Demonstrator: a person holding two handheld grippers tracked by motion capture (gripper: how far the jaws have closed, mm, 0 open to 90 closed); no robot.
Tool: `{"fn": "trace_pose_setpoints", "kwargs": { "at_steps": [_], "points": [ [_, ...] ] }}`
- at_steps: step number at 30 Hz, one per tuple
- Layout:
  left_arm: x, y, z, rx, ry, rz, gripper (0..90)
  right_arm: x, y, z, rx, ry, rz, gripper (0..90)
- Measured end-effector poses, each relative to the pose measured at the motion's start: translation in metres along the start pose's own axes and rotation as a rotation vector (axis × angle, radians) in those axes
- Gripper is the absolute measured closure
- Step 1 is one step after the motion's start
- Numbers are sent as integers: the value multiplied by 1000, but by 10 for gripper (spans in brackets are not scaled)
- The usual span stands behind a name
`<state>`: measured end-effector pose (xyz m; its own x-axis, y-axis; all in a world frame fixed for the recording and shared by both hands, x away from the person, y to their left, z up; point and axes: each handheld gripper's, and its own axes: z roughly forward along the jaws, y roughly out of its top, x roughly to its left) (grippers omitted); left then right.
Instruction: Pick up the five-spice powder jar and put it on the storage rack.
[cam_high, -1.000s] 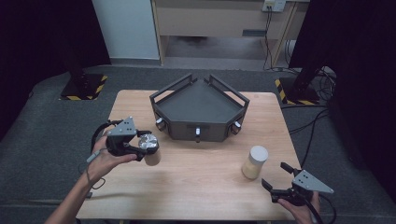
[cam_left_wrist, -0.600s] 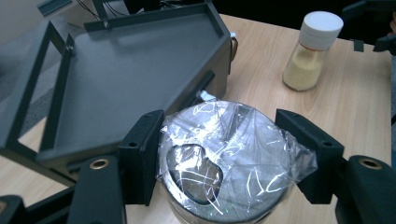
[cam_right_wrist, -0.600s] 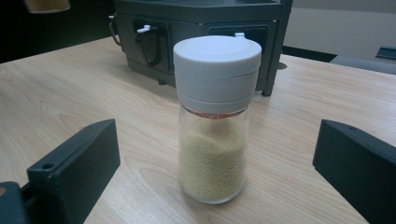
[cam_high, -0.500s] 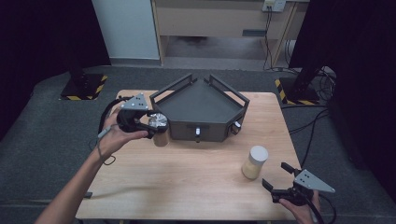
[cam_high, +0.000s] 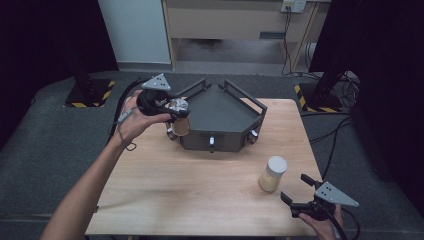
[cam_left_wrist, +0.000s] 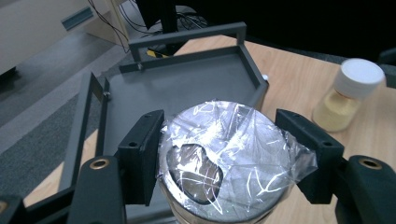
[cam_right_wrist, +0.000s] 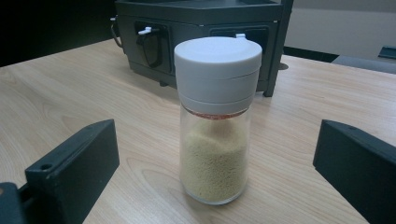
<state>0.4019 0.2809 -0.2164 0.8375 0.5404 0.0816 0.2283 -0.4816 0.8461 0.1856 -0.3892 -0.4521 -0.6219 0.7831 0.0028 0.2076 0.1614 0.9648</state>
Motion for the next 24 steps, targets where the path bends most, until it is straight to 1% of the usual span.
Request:
{"fn": "trace_pose_setpoints", "kwargs": {
  "at_steps": [4, 7, 11, 15, 19, 22, 24],
  "points": [
    [7, 9, 14, 11, 22, -8, 339, 0, 0, 0, 0, 2, 1, 9],
    [12, 12, 27, 9, 44, -25, 339, -1, 0, 0, -1, 2, 0, 10],
    [20, 8, 44, -10, 69, -65, 339, -1, -1, 0, -1, 4, 2, 10],
    [25, 4, 61, -1, 101, -83, 339, -1, -1, 0, -1, 5, 0, 10],
    [29, 1, 74, 2, 121, -102, 339, -1, -1, 0, 0, 6, -2, 11],
    [33, -2, 82, 2, 116, -118, 339, -1, -1, 1, 1, 5, 2, 11],
    [34, -2, 85, 4, 119, -122, 340, -1, -1, 0, 1, 4, 5, 10]
  ]
}}
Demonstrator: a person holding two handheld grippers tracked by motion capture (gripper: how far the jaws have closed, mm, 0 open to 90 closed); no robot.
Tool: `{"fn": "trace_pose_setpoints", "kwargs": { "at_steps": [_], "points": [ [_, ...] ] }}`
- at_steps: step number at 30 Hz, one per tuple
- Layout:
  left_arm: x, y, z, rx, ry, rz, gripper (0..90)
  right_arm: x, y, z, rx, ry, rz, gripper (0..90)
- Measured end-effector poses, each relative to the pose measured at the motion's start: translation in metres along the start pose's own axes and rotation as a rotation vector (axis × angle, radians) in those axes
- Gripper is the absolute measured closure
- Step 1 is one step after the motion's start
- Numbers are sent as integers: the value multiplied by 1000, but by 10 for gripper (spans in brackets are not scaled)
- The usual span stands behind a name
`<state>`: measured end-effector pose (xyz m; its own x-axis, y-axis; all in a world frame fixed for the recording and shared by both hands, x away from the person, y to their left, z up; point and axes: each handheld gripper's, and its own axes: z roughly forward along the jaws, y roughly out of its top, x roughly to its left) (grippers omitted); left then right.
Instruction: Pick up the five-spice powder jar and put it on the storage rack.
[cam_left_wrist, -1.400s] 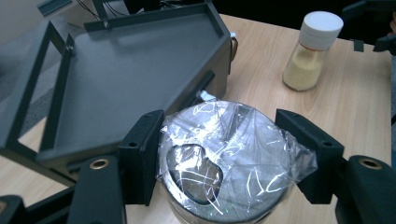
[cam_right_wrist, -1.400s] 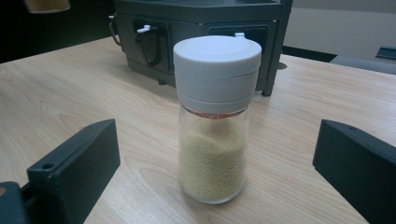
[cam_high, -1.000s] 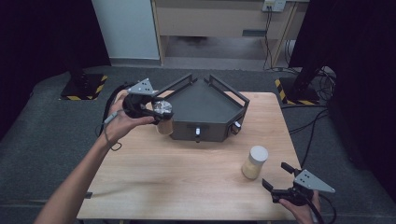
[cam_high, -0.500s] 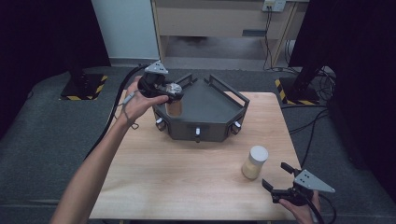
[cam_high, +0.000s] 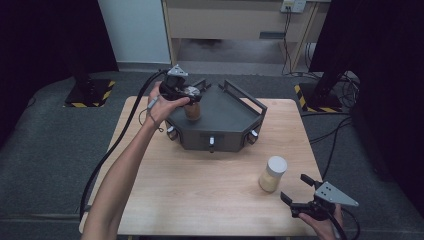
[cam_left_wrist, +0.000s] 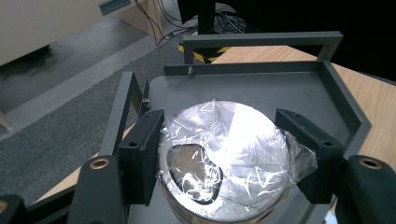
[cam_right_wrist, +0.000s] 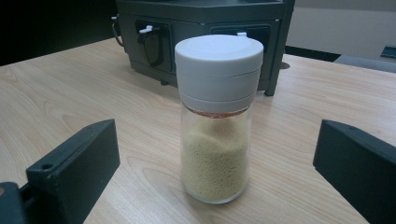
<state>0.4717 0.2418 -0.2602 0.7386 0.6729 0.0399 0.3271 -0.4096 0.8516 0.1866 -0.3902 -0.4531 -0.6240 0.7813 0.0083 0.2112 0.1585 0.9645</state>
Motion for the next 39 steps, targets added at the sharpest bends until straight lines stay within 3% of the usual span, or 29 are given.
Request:
{"fn": "trace_pose_setpoints", "kwargs": {
  "at_steps": [7, 20, 21, 23, 25, 29, 34, 39],
  "points": [
    [3, -3, 13, 8, 8, -8, 339, 0, 0, -1, -1, -5, 0, 10],
    [2, -8, 18, 2, 16, 4, 332, 0, -1, -2, -2, -5, 4, 10],
    [1, -10, 18, -18, 24, 2, 302, 0, -1, -2, -2, -5, 4, 10],
    [5, -10, 16, -40, 1, -40, 175, 0, -1, -2, -2, -6, 3, 10],
    [4, -10, 12, -54, 2, -45, 110, 1, -1, -2, -3, -6, 3, 10],
    [4, -9, 1, -75, 5, -40, 81, 1, -1, -2, -2, -7, 4, 10],
    [6, -10, -27, -133, -3, -43, 68, 1, -1, -2, 1, -9, 4, 10],
    [-2, -10, -52, -166, -23, -15, 50, 1, -1, -2, 3, -13, 4, 10]
  ]
}}
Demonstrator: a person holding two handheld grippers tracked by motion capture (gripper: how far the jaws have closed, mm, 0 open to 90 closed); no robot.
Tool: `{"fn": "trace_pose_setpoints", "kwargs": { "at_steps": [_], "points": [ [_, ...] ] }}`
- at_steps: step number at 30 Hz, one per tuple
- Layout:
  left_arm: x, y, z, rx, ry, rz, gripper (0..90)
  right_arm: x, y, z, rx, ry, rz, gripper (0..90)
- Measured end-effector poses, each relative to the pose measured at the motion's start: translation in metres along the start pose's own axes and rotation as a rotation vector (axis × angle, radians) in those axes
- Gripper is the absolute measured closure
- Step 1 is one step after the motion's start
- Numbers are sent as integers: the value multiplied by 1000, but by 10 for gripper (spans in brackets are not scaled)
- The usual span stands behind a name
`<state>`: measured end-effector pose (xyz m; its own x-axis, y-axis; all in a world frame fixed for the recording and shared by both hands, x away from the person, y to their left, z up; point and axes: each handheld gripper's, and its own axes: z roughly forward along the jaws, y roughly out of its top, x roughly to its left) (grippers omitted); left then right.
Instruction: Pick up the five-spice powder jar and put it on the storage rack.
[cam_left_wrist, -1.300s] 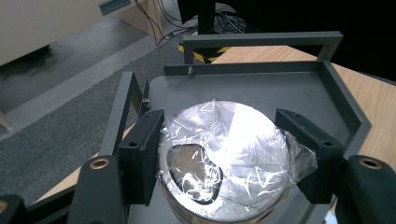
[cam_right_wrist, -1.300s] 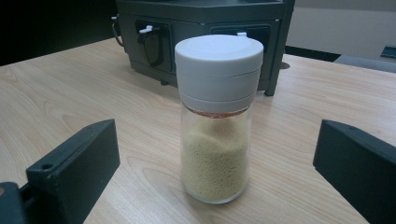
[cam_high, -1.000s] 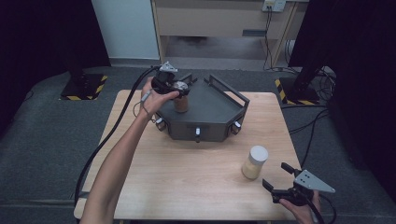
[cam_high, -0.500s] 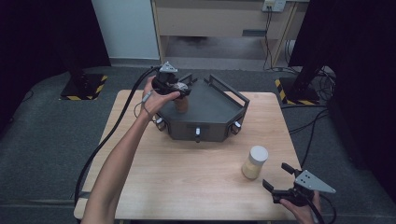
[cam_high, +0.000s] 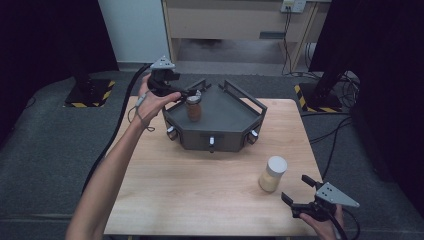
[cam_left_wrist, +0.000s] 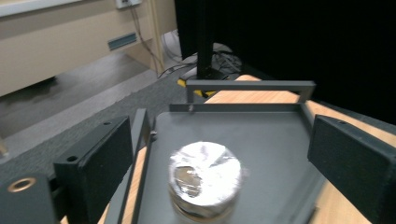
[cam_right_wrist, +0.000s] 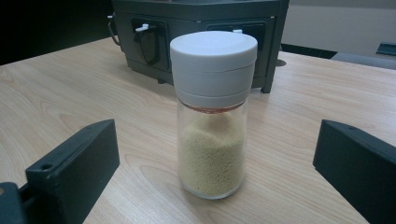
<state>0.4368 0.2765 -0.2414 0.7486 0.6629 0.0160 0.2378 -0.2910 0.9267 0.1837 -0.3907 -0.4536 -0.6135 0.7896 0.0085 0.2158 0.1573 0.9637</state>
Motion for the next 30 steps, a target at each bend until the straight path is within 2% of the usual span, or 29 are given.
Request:
{"fn": "trace_pose_setpoints", "kwargs": {
  "at_steps": [2, 5, 7, 9, 11, 12, 18, 24, 26, 30],
  "points": [
    [-6, 1, -9, -4, -11, 24, 45, 0, 0, 0, 2, -2, 1, 10],
    [-12, -8, -23, -48, -45, 23, 41, 1, 0, -1, -2, -7, -2, 12],
    [-17, -12, -32, -46, -47, 42, 41, 2, 0, -2, 1, -6, -3, 12],
    [-19, -19, -41, -57, -61, 35, 39, 3, 0, -2, 3, -8, -3, 12],
    [-20, -24, -48, -65, -61, 33, 39, 3, 0, -3, 2, -12, -1, 12],
    [-22, -31, -57, -71, -63, 34, 39, 3, 0, -3, 2, -12, -1, 12],
    [-31, -59, -87, -97, -67, 34, 39, 4, 1, -2, 6, -14, -7, 14],
    [-43, -74, -107, -96, -62, 65, 38, 4, 1, -2, 8, -17, -5, 14],
    [-51, -82, -115, -104, -58, 70, 38, 4, 1, -3, 7, -18, -4, 14],
    [-63, -90, -124, -67, -37, 113, 34, 4, 1, -2, 8, -13, -8, 15]
  ]
}}
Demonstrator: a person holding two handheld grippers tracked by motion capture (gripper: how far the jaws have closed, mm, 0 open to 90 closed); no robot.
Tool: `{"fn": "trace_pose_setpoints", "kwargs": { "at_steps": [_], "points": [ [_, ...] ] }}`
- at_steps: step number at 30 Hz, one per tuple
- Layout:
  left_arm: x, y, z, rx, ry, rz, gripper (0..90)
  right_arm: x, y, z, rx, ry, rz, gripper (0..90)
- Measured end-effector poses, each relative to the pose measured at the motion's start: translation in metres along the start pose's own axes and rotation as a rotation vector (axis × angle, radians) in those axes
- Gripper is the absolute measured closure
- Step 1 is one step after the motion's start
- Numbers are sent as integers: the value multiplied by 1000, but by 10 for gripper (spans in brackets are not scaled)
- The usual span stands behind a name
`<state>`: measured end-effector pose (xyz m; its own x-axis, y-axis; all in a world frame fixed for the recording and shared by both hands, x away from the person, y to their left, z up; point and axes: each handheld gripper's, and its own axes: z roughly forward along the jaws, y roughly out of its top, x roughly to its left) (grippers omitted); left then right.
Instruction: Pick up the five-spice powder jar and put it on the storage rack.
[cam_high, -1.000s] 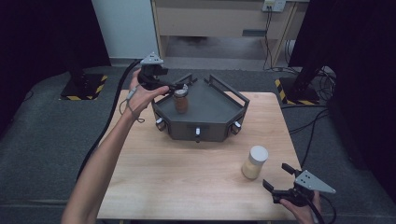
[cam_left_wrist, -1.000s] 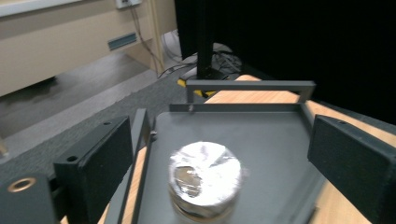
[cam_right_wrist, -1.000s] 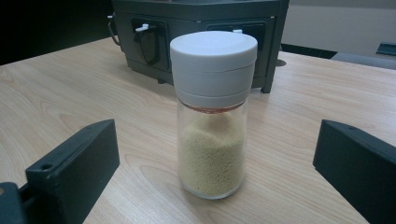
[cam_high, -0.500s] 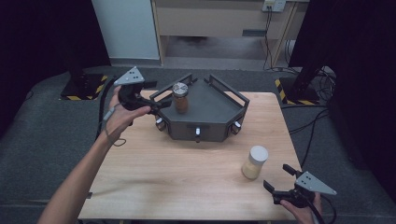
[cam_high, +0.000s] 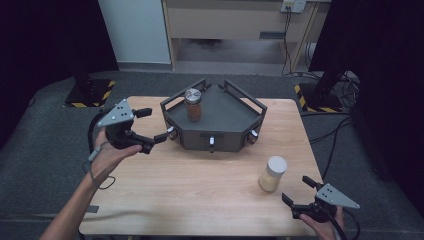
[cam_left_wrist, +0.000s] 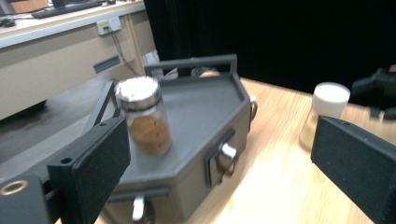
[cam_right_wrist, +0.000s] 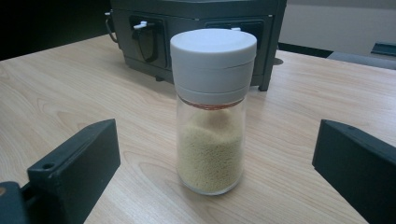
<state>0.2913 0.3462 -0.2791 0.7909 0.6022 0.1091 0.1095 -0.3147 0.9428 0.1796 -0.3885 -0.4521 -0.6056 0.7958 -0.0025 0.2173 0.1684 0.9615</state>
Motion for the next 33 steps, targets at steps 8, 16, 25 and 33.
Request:
{"fn": "trace_pose_setpoints", "kwargs": {
  "at_steps": [8, 16, 25, 33],
  "points": [
    [-20, -20, -11, 41, 34, 20, 33, 0, 0, 0, 0, 3, -3, 16],
    [-37, -58, -21, 19, 63, -31, 33, 0, 0, 0, 1, 4, -4, 16],
    [-48, -96, -30, 32, 105, -102, 35, 0, 1, 1, 2, 4, -4, 16],
    [-60, -126, -30, 48, 146, -154, 35, 0, 1, 0, 2, 5, -4, 17]
  ]
}}
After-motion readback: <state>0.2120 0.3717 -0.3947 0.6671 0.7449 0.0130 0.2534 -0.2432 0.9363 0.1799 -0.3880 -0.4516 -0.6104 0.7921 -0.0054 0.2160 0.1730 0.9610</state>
